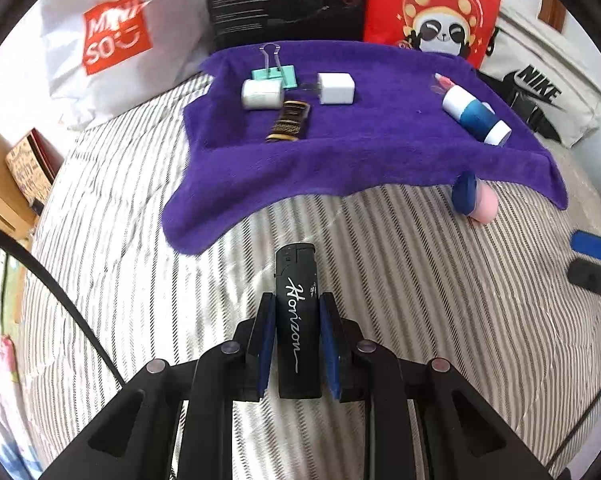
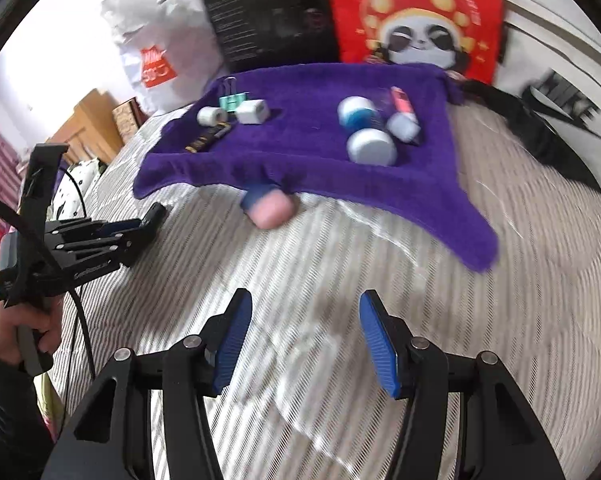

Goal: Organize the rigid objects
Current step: 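Grasp the pink-and-blue jar with the right tool while the left holds the Horizon tube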

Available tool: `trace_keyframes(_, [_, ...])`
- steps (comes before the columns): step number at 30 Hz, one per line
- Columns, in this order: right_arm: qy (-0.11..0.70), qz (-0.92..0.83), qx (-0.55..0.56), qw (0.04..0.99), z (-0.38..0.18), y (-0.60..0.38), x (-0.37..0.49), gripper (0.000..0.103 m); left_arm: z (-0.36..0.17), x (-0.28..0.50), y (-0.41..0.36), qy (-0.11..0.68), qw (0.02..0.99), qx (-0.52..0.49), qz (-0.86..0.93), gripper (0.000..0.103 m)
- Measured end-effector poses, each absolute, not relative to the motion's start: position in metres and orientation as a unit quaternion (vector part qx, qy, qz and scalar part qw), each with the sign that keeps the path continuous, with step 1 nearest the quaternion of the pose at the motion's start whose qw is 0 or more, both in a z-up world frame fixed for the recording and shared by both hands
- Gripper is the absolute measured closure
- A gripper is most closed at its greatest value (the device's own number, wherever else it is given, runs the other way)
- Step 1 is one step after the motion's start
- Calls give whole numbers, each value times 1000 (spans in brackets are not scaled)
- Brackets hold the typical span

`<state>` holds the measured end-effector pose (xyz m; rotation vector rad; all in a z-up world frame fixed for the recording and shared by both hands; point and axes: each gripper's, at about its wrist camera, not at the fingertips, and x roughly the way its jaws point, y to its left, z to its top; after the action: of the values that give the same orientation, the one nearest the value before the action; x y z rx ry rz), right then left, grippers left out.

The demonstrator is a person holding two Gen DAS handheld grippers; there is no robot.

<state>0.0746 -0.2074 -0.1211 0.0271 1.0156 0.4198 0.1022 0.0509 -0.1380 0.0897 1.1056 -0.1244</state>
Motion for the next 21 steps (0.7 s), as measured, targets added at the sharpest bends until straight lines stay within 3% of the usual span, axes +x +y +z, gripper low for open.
trace_keyframes(14, [451,222,-53,863,-152,-154,131,47,-139,97,58,512,856,24,-68,82])
trace_keyframes(19, [439,223,-84,866,-152,-140,137,55,-139,96,58,512,855,28,-71,82])
trace_keyframes(21, [431,226,-100,868,-153,-134,137,65,-139,96,58,512,855,30,-70,82])
